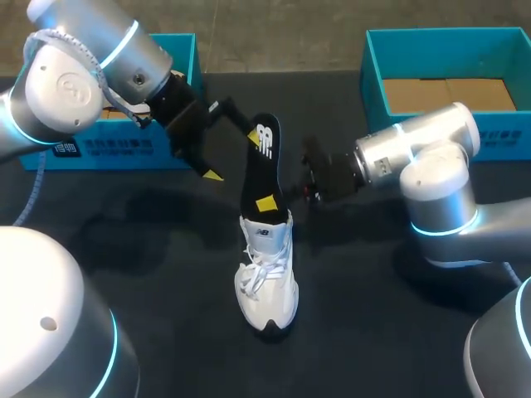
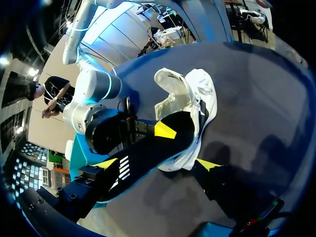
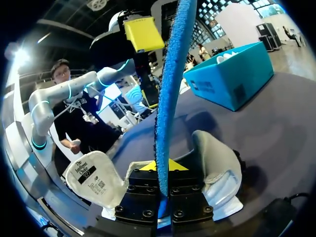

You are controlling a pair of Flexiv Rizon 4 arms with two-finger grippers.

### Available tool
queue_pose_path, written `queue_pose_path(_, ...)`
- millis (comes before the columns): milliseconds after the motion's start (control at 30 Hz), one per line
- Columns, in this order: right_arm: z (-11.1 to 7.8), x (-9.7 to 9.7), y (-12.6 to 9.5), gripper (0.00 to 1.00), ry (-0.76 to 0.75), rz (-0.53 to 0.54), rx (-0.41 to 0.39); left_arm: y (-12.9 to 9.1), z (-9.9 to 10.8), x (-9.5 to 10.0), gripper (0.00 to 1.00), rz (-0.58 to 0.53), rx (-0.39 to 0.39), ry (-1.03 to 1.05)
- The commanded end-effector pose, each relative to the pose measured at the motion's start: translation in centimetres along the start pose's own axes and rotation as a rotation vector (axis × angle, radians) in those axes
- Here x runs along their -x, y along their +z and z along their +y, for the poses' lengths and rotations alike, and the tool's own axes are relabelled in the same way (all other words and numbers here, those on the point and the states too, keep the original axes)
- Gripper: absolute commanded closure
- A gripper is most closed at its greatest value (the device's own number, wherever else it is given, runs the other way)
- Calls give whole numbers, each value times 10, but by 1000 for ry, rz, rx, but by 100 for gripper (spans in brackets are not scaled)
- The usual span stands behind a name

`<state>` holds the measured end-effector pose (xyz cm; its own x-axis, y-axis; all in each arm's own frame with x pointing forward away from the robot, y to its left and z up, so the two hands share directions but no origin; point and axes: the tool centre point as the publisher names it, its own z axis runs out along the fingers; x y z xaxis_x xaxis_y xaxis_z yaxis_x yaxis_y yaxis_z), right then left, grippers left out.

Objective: Take the shoe out of the shoebox, open the shoe tongue, remove and reinsert the insole, then place the shoe into the shoebox

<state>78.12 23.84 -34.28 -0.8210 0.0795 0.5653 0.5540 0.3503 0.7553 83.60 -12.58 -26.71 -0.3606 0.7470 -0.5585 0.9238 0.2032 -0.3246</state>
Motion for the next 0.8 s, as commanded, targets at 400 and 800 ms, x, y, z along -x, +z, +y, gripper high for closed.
queue_pose_path(400,-20,-12,5,100,54,17,-83,0,-2,-3,0,-1,-1,-2)
queue_pose_path(800,-7,-17,-1,80,22,-15,-88,-1,-1,-3,0,-5,-7,0)
